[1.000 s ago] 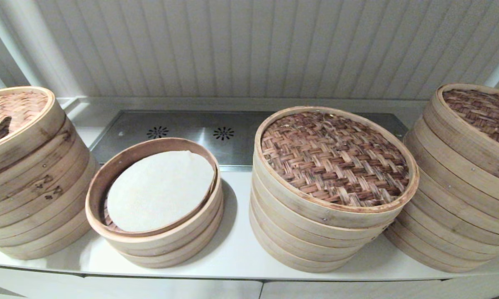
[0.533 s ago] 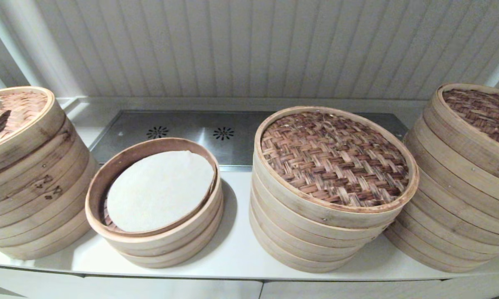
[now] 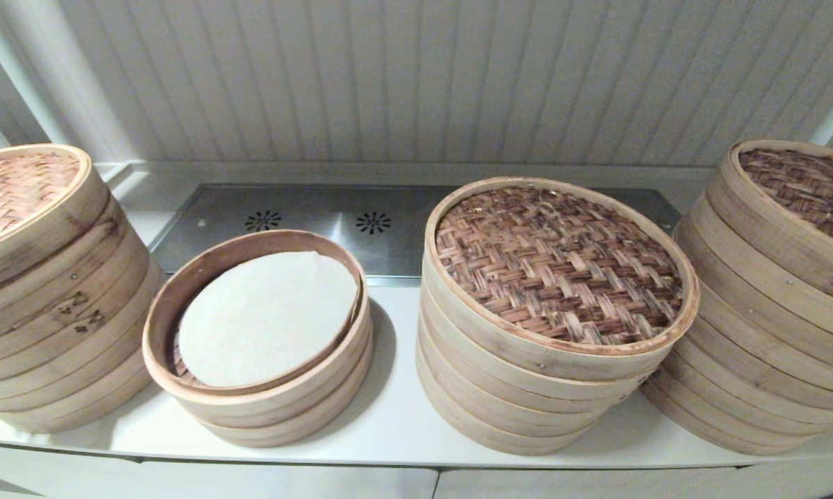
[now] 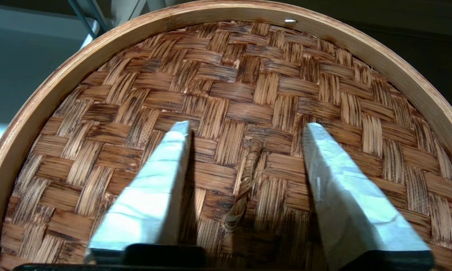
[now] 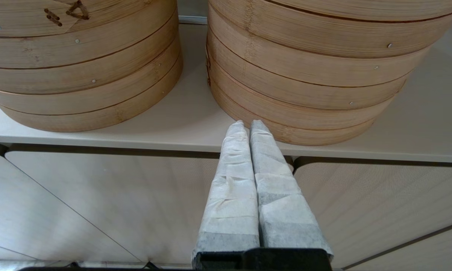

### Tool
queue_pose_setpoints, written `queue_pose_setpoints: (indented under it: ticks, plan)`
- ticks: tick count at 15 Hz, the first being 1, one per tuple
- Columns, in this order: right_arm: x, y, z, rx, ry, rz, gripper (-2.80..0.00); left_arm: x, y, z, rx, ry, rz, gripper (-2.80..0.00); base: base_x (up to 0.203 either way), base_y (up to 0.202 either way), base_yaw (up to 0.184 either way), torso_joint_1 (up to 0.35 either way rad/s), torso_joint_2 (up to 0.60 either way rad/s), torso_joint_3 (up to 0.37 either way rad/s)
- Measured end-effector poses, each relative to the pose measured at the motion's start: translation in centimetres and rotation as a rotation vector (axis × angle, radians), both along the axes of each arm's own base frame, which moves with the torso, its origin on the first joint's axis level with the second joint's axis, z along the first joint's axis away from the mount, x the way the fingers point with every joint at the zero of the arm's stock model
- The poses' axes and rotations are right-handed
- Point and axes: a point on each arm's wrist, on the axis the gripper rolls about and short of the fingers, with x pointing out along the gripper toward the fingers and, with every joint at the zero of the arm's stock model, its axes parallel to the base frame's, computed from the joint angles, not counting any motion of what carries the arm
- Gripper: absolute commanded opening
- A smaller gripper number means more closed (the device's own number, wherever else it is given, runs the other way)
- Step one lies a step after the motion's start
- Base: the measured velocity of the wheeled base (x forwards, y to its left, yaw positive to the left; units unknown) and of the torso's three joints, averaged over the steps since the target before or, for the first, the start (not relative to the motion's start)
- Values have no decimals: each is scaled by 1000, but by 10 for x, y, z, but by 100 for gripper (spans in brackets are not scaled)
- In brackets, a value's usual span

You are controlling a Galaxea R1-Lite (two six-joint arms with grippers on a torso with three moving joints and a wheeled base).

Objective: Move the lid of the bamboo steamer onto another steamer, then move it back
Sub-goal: Pick up the steamer

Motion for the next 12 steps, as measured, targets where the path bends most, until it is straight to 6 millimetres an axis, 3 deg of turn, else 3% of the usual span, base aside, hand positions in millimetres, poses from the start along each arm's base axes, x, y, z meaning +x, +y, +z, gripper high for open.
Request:
queue_pose_setpoints:
  ticks: [12]
  plan:
    - [0, 0, 0, 0, 0, 0, -280, -4, 11, 7, -5, -25, 17, -280, 0, 0, 0, 0, 0, 0]
